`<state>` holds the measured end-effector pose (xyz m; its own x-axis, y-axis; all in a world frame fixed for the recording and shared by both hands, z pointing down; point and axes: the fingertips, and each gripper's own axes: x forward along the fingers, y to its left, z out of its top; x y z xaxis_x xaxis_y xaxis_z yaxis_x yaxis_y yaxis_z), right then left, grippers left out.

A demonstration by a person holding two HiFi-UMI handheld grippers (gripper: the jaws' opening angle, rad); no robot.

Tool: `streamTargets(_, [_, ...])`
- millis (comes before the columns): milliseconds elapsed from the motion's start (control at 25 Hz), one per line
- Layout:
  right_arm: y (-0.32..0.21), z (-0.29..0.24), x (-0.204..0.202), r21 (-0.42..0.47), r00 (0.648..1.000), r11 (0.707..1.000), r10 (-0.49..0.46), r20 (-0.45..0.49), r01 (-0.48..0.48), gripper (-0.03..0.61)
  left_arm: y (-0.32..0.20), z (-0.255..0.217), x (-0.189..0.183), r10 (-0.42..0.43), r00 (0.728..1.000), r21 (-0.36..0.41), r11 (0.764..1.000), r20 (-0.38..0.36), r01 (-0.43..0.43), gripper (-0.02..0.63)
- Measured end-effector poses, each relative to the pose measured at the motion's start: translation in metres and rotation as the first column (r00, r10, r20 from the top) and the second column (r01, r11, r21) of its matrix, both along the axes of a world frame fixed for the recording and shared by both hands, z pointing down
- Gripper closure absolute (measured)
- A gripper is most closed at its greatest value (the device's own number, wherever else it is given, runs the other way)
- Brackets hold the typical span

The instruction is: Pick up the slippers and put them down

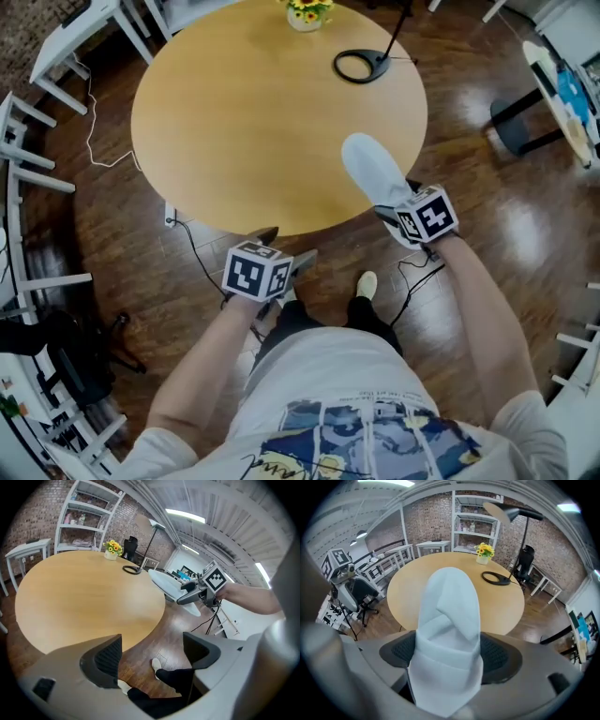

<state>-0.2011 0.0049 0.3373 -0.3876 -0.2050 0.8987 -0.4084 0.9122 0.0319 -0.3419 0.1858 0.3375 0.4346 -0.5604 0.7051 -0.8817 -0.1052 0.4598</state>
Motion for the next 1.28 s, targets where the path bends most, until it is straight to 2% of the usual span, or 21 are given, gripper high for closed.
streamTargets(120, [-0.022, -0.005, 0.063, 0.009, 0.999, 0.999, 0.038, 0.006, -0.038, 0.133, -0.03, -0.007, 0.041, 0.021, 1.0, -0.002, 1.0, 0.022, -0.021, 0.204])
streamTargets(320, [-0.063, -0.002, 0.186, -0.003, 0.991, 0.991, 0.134, 0.032, -0.134, 0.133, -0.077, -0.015, 0.128, 0.063, 0.997, -0.024, 0.998, 0.041, -0.062, 0.204])
streamTargets(520, [-0.107, 0.032, 0.312, -0.04, 0.971, 0.97, 0.239, 0.008, -0.238, 0.133, -0.133, -0.011, 0.224, 0.111, 0.993, -0.047, 0.993, 0.044, -0.109, 0.204])
streamTargets(680, [-0.141, 0.073, 0.389, -0.058, 0.95, 0.948, 0.313, -0.009, -0.313, 0.133, -0.174, 0.005, 0.287, 0.139, 0.989, -0.081, 0.988, 0.045, -0.135, 0.204])
streamTargets(840, [-0.162, 0.126, 0.451, -0.103, 0.911, 0.905, 0.413, -0.01, -0.412, 0.133, -0.202, 0.029, 0.339, 0.174, 0.984, -0.115, 0.979, 0.047, -0.167, 0.204])
streamTargets(1000, [-0.176, 0.194, 0.489, -0.138, 0.871, 0.861, 0.491, -0.023, -0.489, 0.133, -0.226, 0.067, 0.374, 0.211, 0.976, -0.152, 0.968, 0.051, -0.201, 0.204])
streamTargets(1280, [-0.189, 0.358, 0.54, -0.142, 0.817, 0.805, 0.571, -0.082, -0.576, 0.133, -0.239, 0.173, 0.435, 0.273, 0.962, -0.201, 0.944, 0.022, -0.263, 0.204])
